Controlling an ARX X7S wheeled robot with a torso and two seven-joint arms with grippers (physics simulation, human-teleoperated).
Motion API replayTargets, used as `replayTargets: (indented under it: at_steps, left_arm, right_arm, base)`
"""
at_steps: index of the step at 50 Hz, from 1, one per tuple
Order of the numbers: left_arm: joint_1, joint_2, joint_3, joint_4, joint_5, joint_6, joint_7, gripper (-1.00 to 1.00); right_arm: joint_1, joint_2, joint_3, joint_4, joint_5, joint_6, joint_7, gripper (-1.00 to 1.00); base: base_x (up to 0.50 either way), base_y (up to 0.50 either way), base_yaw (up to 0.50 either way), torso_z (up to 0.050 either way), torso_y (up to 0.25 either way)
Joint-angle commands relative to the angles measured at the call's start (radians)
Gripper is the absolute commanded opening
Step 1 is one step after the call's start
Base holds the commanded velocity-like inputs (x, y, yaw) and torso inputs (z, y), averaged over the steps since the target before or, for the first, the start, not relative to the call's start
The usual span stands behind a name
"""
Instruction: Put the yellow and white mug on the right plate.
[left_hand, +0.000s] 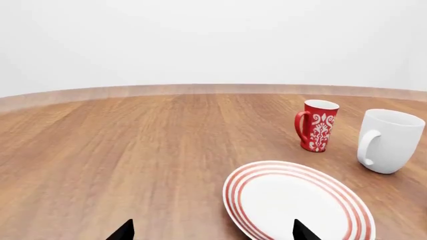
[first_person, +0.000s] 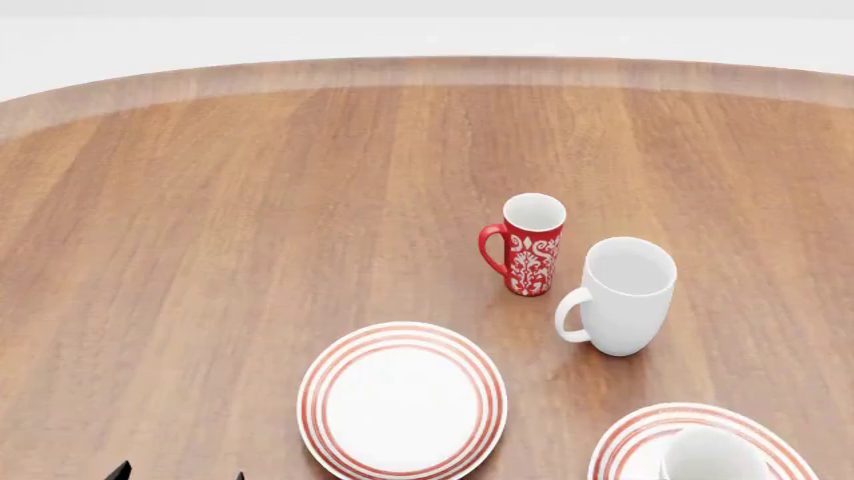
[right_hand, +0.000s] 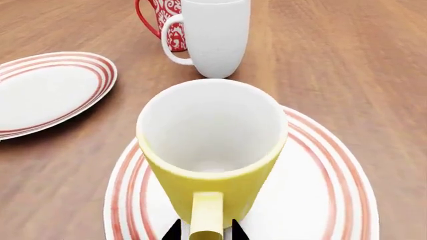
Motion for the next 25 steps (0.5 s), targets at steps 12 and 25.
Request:
replayTargets:
  at_steps: [12,25]
  left_arm:
    - [0.001,-0.006,0.006,0.006,-0.007,0.000,-0.005,1.00]
    - [-0.002,-0.008,0.010,0.003,-0.010,0.002,-0.005,1.00]
  right_arm:
    - [-0.008,-0.002,-0.009,-0.013,-0.017,0.002,0.016,1.00]
    - [-0.087,0.029,0.019,-0.169,0.026,0.014,0.043,1.00]
  base:
    - [0.00,0.00,0.00,0.000,0.000]
    - [0.00,0.00,0.00,0.000,0.000]
